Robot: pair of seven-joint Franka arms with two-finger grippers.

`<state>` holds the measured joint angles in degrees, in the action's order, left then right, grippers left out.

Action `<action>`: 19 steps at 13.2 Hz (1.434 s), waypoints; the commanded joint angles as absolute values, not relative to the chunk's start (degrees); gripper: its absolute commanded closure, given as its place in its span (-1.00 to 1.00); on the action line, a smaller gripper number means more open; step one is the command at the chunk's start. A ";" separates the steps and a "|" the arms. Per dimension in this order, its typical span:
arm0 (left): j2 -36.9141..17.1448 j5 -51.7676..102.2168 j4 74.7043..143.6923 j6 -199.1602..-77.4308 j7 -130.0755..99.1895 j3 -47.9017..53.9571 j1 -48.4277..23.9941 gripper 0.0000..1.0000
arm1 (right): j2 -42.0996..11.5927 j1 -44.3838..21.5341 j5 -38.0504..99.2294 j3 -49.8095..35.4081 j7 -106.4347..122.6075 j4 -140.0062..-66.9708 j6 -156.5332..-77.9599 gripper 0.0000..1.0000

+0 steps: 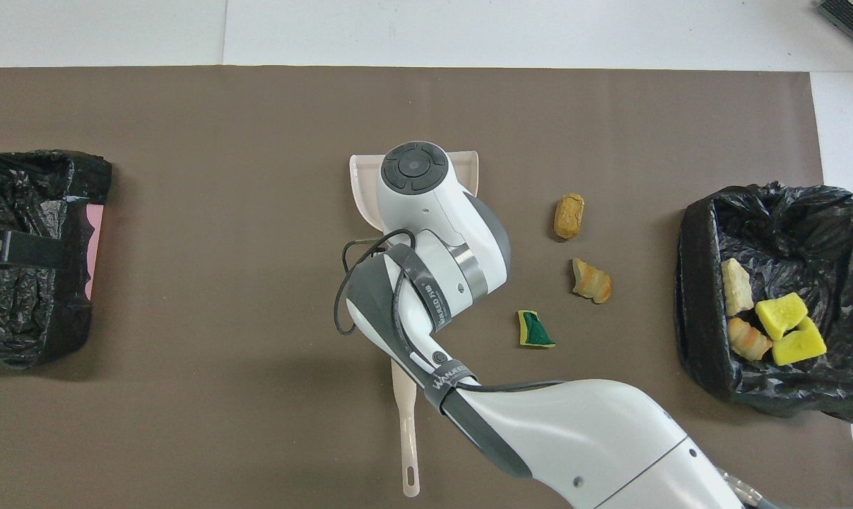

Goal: Sweep and dump trash in bin
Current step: 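Set the dustpan down near the remaining trash with the right gripper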

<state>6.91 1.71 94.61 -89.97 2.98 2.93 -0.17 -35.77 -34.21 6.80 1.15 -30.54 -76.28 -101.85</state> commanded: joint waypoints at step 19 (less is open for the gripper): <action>7.73 0.79 95.45 -89.91 3.52 3.43 0.53 -1.00 | -3.68 -44.64 11.25 -1.76 -35.33 -120.85 -116.35 -1.00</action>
